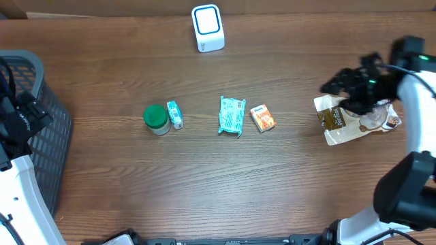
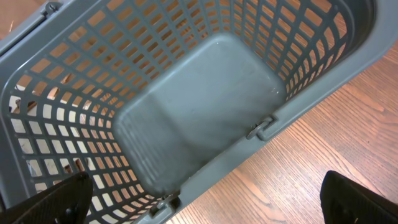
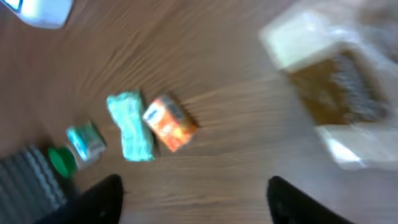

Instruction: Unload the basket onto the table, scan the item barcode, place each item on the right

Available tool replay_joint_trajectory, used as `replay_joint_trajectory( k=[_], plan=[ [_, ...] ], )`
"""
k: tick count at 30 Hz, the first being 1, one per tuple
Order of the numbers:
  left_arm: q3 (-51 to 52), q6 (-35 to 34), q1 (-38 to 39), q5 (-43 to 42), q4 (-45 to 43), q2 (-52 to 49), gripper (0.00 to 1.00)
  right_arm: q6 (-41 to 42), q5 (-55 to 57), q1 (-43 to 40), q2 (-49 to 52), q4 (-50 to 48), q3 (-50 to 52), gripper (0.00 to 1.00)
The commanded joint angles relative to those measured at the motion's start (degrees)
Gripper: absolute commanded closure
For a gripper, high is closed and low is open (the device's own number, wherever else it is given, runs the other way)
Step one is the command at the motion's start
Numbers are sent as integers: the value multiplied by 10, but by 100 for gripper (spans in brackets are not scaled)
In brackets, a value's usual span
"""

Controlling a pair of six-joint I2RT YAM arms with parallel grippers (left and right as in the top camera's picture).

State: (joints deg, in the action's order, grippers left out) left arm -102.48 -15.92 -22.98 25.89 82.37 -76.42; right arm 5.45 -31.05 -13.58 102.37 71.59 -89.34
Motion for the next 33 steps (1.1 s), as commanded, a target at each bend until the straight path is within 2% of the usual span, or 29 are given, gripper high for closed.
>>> replay_joint_trajectory(
  k=[1,3,6,7,12,16,19,25,33],
  plan=[
    [-5,9,-2,-1,0,-1,0,8,7,88,-2,-44,-7,41],
    [-5,9,-2,-1,0,-1,1,54,45,133,5,-76,-7,47],
    [-5,9,-2,-1,0,-1,0,169,176,222,30,-141,-7,73],
    [-5,9,-2,-1,-1,-1,0,186,193,240,38,-154,-7,75],
    [-5,9,-2,-1,0,-1,0,210,211,306,80,-213,-7,76],
    [-5,9,-2,-1,0,-1,0,254,251,336,123,-241,-7,86],
    [-5,9,-2,-1,0,-1,0,269,250,342,153,-251,-7,90],
    [-5,9,-2,-1,0,-1,0,275,250,342,168,-240,-7,90],
    [-5,9,-2,-1,0,-1,0,266,250,342,168,-176,-7,90]
  ],
)
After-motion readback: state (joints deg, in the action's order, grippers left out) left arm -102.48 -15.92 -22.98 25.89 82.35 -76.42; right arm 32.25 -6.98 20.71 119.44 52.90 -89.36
